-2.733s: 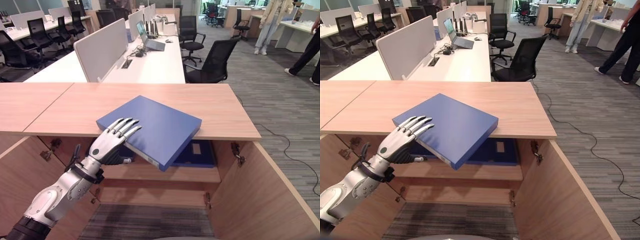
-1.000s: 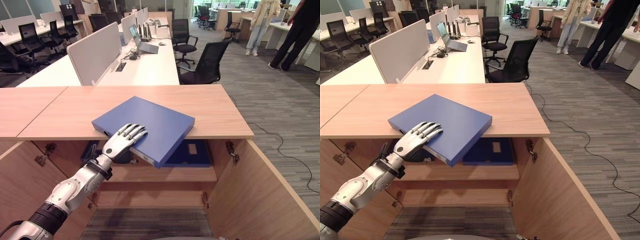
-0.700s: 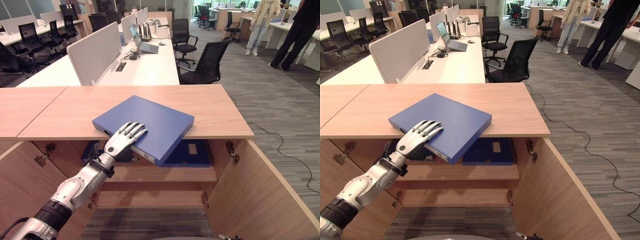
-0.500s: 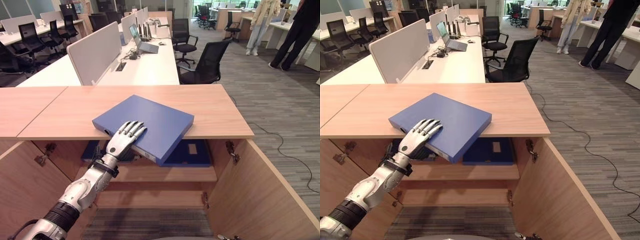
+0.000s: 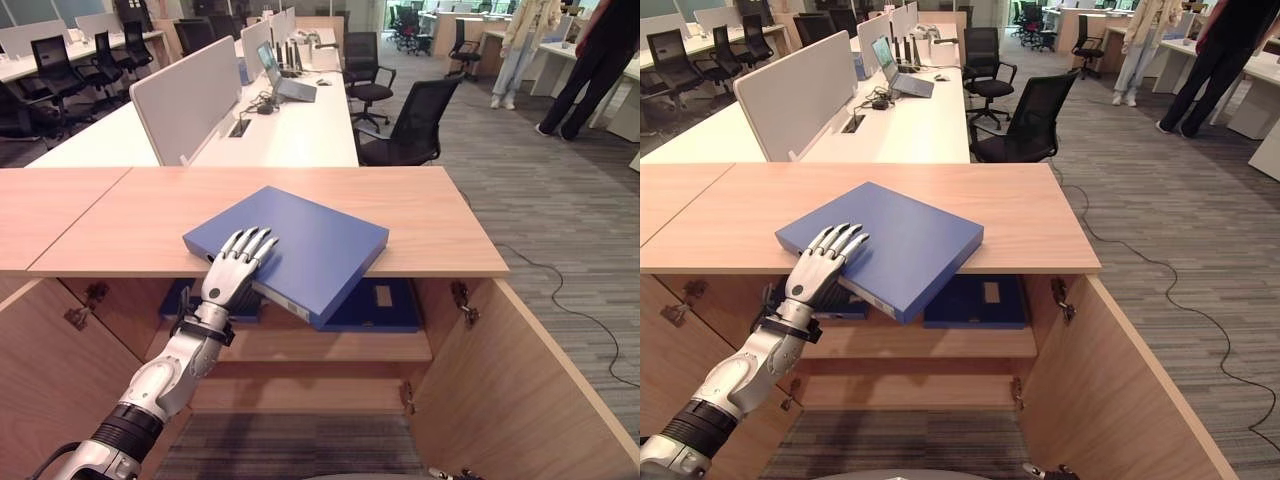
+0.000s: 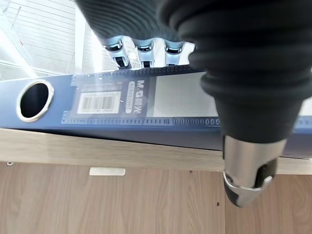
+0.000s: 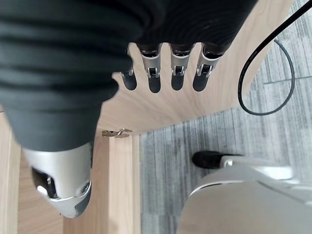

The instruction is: Put the empty folder in the office cabinet

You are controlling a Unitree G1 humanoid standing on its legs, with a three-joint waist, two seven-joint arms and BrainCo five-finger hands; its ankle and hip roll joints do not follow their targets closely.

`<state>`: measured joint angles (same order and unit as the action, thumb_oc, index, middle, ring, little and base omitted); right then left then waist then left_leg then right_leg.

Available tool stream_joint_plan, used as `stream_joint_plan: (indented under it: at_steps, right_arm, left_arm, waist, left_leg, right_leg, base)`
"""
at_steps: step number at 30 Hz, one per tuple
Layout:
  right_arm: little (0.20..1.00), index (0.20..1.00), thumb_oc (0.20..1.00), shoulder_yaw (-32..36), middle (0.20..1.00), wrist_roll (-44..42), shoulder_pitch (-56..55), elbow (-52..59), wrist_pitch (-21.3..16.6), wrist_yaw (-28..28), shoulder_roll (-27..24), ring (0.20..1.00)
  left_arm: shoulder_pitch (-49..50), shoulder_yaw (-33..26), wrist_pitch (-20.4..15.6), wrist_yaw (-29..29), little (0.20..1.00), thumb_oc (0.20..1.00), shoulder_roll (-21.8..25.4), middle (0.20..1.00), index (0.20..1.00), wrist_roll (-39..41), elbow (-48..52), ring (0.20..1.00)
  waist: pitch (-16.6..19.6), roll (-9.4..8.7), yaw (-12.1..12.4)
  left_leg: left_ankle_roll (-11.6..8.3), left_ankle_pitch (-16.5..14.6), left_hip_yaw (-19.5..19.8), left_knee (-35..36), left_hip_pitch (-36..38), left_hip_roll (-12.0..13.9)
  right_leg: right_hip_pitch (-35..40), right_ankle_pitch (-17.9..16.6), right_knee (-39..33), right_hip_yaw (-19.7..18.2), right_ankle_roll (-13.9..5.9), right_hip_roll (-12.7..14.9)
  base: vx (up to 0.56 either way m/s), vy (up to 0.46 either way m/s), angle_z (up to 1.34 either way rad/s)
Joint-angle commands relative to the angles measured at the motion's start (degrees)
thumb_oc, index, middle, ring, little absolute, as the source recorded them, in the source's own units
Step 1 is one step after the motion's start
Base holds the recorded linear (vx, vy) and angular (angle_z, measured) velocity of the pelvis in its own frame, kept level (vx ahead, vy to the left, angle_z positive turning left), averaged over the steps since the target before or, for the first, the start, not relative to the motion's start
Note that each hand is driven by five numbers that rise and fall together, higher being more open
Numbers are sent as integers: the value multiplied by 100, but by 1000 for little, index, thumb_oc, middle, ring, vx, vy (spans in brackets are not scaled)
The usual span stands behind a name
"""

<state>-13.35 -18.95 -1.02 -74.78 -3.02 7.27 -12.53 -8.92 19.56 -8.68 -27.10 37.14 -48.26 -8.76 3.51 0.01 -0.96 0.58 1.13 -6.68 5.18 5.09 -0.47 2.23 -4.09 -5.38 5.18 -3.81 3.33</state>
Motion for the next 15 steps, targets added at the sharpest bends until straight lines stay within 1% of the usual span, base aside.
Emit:
stream_joint_plan:
  at_steps: [1,15]
  right_arm:
    - [1000,1000,1000,-228,1000,110,477,-395,-23,108,311,1000]
    - [1000,1000,1000,-183,1000,108,348,-298,-55,48,192,1000]
  left_arm:
    - [-382,-240,25,-266,1000,1000,99,1000,1000,-2,154,1000]
    - [-355,-382,2,-282,1000,1000,106,1000,1000,81,296,1000]
  waist:
    - [164,-325,-28]
    - [156,-346,-35]
  left_leg:
    - [-4,-633,550,-18,-17,-186]
    - [-1,-643,545,-18,-5,-185]
  right_leg:
    - [116,337,38,-288,-176,-60]
    - [127,332,38,-303,-177,-57]
  base:
    - [0,0,0]
    - [0,0,0]
